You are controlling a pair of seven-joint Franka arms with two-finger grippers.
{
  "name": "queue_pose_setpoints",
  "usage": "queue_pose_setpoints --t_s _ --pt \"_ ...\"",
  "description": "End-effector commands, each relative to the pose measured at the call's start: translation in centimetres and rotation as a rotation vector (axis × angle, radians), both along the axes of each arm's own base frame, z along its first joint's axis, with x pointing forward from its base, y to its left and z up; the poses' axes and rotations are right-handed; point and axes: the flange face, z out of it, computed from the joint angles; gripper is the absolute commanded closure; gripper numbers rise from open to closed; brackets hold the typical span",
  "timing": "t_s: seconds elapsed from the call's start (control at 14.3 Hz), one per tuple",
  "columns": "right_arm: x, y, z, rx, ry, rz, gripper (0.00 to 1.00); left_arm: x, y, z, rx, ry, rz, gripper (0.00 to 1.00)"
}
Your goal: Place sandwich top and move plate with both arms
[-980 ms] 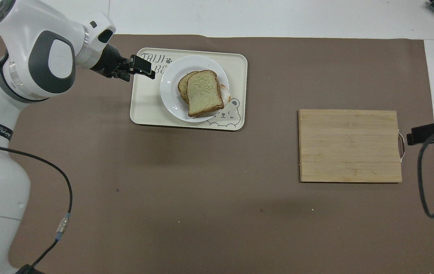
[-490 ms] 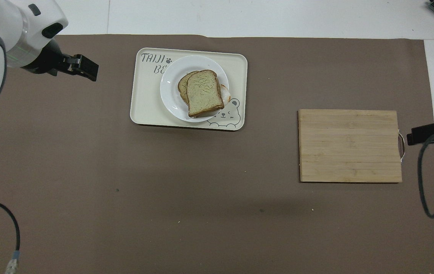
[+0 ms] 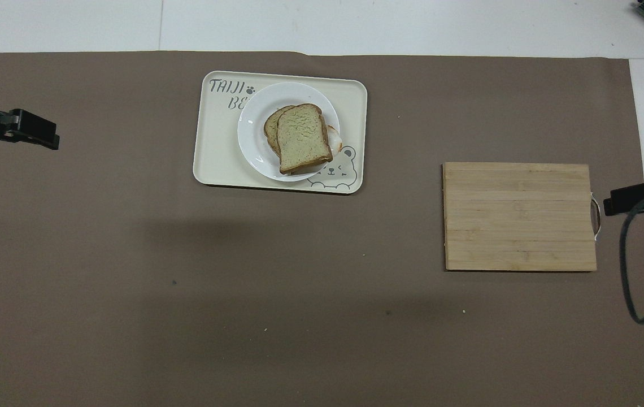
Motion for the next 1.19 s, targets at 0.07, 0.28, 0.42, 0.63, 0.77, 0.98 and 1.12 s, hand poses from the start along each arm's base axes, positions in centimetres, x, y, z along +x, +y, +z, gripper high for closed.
queue_pose_setpoints --t_s 0.07,0.28,0.42,0.63,0.77,0.98,1.12 --pt "-0.5 -0.1 0.0 0.011 -0.014 0.022 0.0 -4.0 -2.1 2.8 0.009 0.032 0.004 0.0" --pt "-0.5 -0.1 0.0 0.011 -0.014 0.022 0.0 -6.5 -2.0 3.0 0.003 0.031 0.001 0.0" --pt "-0.5 -0.1 0.0 0.011 -0.014 0.022 0.0 -6.6 -1.8 2.8 0.003 0.044 0.002 0.0" --pt "-0.5 -0.2 0.0 0.011 -0.014 0.021 0.0 -7.0 -1.8 2.5 -0.003 0.069 0.026 0.0" --pt "-0.5 -0.1 0.0 0.011 -0.014 0.022 0.0 -7.0 -1.9 2.6 -0.003 0.066 0.022 0.0" --pt "-0.5 -0.1 0.0 0.011 -0.014 0.022 0.0 -6.8 -1.9 2.7 -0.005 0.058 0.021 0.0" --pt "-0.5 -0.1 0.0 0.011 -0.014 0.022 0.0 -6.8 -1.9 2.7 -0.005 0.057 0.02 0.0"
